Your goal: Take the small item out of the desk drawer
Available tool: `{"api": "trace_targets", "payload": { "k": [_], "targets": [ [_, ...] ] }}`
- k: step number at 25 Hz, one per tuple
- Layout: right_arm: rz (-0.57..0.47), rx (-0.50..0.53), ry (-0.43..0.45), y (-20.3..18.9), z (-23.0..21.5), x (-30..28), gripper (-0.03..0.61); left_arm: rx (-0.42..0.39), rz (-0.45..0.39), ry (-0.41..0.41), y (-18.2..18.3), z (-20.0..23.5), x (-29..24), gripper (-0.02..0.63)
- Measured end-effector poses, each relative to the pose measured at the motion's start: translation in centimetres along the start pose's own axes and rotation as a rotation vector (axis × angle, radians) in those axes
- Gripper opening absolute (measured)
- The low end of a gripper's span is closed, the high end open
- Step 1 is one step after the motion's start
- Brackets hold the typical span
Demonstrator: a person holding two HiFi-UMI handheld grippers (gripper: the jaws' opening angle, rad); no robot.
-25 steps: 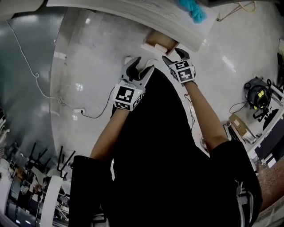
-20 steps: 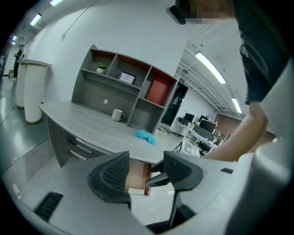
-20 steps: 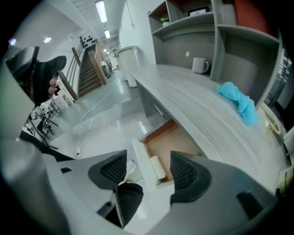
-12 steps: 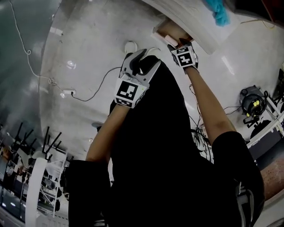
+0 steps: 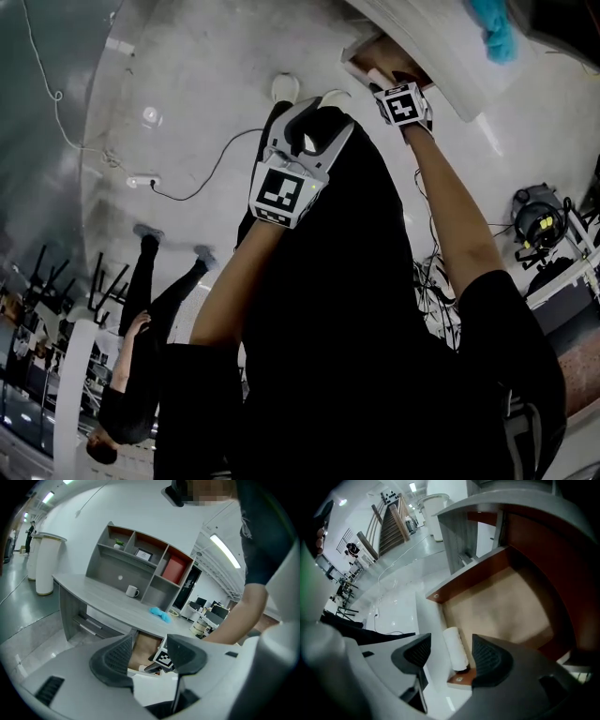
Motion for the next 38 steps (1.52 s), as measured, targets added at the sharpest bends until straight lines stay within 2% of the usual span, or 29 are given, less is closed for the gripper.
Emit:
{"api": "trace_targets", "payload": {
  "k": [9,12,17,20,27,38],
  "targets": [
    [0.105,0.060,-0.010,-0.3,-0.6,-2.0,0.221,0.028,-0.025,0.065,-0.3,3.1,0.4,0.229],
    [0.132,0.050,0.007,-1.0,-0.5,-3.0,0.212,0.031,-0.025,0.080,-0.6,3.8,0.6,0.230],
    [0.174,0.100,0.018,-0.9,-0.2,-3.7,0.129,0.004,-0.023,0.081,-0.5,4.2,0.8,0.229],
    [0.197,0.104,0.035,-1.0,-0.1,-4.0,0.106,0.011,-0.029,0.082,-0.4,4.4,1.0,0.229],
    [0.210,0.109,0.099,-0.7,-0.1,-4.5,0.101,0.026,-0.042,0.103,-0.5,5.7,1.0,0.230],
    [0.175,0.070,0.069,-0.3,0.0,-3.9,0.107,0.014,-0.049,0.093,0.4,6.0,1.9,0.229]
  ]
}}
Point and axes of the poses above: the fingertips, and each gripper's own axes: x backward along the fingers, z to its left, y out of its top, the point moved 1 cm from there along x, backward along the fingers, and after that the axes turned 14 degrees about -z, right-handed, at the moved point
